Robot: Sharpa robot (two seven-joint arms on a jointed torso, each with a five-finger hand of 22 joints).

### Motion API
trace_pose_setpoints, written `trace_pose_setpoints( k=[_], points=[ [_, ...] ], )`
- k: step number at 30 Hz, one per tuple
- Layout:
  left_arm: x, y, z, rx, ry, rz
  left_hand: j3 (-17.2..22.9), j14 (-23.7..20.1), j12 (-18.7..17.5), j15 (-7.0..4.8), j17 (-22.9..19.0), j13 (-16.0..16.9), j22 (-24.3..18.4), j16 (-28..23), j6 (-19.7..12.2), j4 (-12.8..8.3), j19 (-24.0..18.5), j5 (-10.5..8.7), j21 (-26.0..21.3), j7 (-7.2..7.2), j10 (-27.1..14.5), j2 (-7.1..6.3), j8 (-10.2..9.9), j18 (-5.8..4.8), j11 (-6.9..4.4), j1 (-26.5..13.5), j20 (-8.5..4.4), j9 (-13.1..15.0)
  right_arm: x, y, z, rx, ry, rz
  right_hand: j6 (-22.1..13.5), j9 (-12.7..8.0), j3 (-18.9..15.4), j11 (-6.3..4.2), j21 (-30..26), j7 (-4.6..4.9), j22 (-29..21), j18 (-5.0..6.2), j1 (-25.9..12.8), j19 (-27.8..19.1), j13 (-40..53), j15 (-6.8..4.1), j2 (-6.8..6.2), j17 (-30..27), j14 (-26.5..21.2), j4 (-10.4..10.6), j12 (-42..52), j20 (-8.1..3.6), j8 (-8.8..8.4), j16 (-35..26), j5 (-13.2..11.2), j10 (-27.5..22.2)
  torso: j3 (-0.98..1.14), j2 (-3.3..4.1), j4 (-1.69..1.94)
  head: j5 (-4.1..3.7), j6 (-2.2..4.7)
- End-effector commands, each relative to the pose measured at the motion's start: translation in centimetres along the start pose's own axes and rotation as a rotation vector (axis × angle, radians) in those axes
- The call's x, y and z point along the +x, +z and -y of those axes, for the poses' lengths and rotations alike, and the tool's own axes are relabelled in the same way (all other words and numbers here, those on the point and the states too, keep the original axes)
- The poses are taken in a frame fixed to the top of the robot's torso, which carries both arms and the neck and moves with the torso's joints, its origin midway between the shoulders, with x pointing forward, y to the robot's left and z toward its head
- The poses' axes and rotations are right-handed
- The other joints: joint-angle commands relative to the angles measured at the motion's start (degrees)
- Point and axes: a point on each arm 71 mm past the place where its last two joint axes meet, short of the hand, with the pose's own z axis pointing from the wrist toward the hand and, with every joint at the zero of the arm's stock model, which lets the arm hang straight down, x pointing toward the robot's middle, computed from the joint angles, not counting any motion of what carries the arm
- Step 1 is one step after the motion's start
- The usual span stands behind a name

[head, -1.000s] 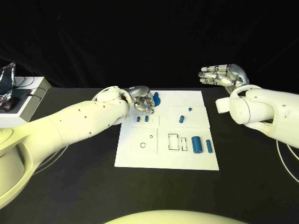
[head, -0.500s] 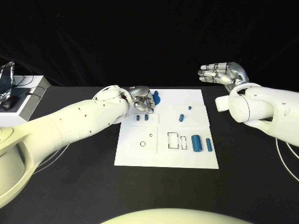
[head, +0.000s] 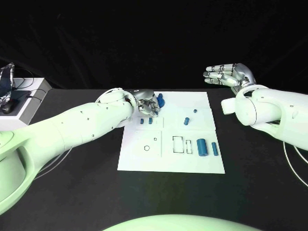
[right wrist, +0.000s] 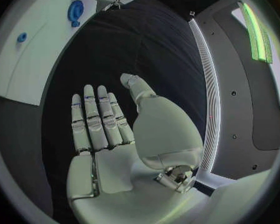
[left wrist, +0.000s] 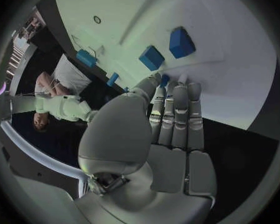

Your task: Assemble the parts on the task board

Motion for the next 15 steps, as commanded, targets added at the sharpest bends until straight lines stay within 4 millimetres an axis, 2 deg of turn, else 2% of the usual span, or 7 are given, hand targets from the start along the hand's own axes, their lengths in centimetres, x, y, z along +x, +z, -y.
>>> trace_pose_setpoints(
  k=[1, 4, 15],
  points=[
    [0.18, 0.13, 0.34, 0.016, -0.009, -0.019, 0.98, 0.26, -0.32, -0.52, -0.03, 0.06, 1.14, 0.30, 0.66, -0.35, -0.02, 0.13, 0.55, 0.07, 0.74, 0.64, -0.17, 0.60, -0.08, 0.48, -0.49, -0.05, 0.20, 0.02, -0.18, -0.015, 0.002, -0.018, -0.38, -0.03, 0.09, 0.11, -0.39, 0.16, -0.08, -0.37, -0.24, -0.31, -0.05, 0.11, 0.10, -0.07, 0.00, 0.37, -0.32, -0.05, -0.17, -0.18, 0.31, -0.02, 0.03, 0.05, -0.02, 0.00, 0.07],
    [0.24, 0.19, 0.36, 0.014, -0.009, -0.019, 2.10, 0.65, -0.44, -0.77, -0.01, 0.04, 1.20, 0.29, 1.16, -1.01, -0.01, 0.10, 1.25, 0.23, 1.50, 1.08, -0.17, 0.71, -0.31, 0.84, -0.67, -0.05, 0.21, 0.02, -0.20, -0.015, 0.002, -0.018, -0.40, -0.03, 0.08, 0.11, -0.40, 0.16, -0.08, -0.37, -0.24, -0.33, -0.05, 0.11, 0.10, -0.07, 0.00, 0.37, -0.32, -0.05, -0.17, -0.18, 0.31, -0.02, 0.02, 0.04, -0.02, 0.02, 0.08],
    [0.34, 0.26, 0.05, -0.001, -0.005, -0.018, 5.14, 2.27, -4.77, -1.05, 0.30, 0.02, 1.11, -0.78, 1.73, -2.71, -0.50, 0.08, 4.17, 0.69, 4.47, 1.73, -0.22, 1.13, -0.46, 0.57, -0.99, -0.07, 0.28, 0.03, -0.27, -0.017, 0.003, -0.019, -0.35, -0.03, 0.07, 0.11, -0.41, 0.17, -0.08, -0.37, -0.25, -0.42, -0.05, 0.11, 0.10, -0.07, -0.02, 0.40, -0.31, -0.03, -0.16, -0.18, 0.31, -0.02, 0.05, 0.04, -0.01, -0.01, 0.03]
  ],
)
